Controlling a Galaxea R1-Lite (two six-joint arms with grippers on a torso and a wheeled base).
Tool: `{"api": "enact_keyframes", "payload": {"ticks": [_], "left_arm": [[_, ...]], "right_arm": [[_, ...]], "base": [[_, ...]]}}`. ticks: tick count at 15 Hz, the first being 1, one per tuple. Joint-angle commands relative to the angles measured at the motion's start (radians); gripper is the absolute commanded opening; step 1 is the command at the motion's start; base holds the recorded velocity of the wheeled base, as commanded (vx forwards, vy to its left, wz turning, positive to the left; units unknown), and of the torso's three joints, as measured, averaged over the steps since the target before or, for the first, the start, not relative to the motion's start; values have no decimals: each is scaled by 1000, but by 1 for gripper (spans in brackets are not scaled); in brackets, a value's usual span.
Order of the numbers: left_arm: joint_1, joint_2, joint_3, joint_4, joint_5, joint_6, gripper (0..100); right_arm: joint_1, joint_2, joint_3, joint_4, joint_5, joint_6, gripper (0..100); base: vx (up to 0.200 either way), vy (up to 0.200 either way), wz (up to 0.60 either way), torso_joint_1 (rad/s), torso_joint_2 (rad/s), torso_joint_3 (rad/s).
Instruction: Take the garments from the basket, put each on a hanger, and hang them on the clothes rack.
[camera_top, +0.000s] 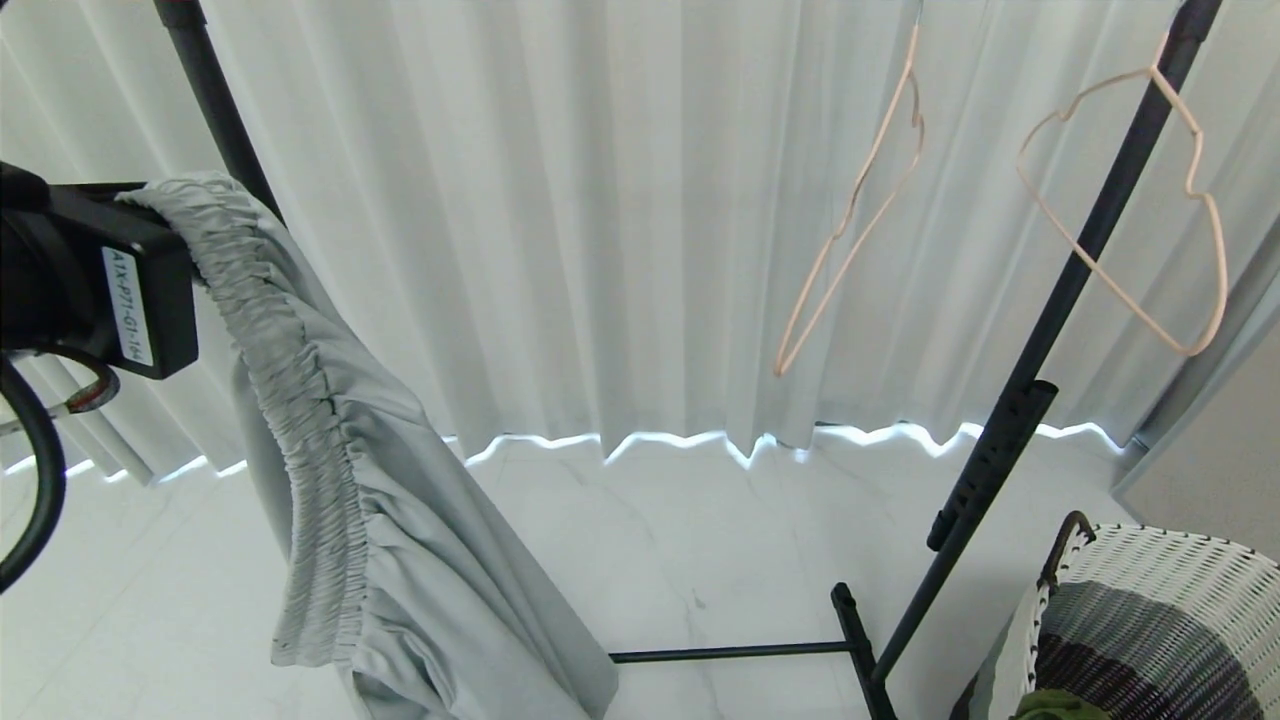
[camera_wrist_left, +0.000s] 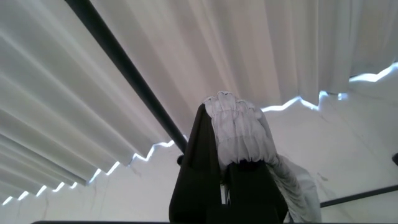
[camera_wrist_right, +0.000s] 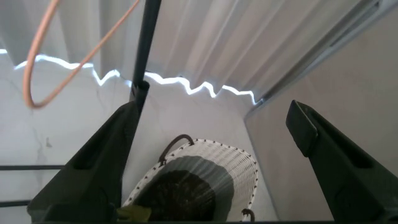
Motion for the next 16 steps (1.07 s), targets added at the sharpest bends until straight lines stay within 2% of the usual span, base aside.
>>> {"api": "enact_keyframes", "payload": {"ticks": [1,7,10,16], "left_arm": [[-2,1,0,0,1,0,0],[-3,-5,4,0,-36,-1,0],[-3,-6,4,0,-36,-1,0],[-3,-8,4,0,-36,-1,0]], "right_arm": [[1,0,0,1,0,6,100],[1,2,11,1,0,13,100],[1,3,17,-1,25,13,100],[4,92,14,-50,101,25,100]], "base": [[0,0,0,183,-476,-295],[0,0,0,190,-478,-284],[0,0,0,185,-429,-243],[0,0,0,21,-52,-30]]}}
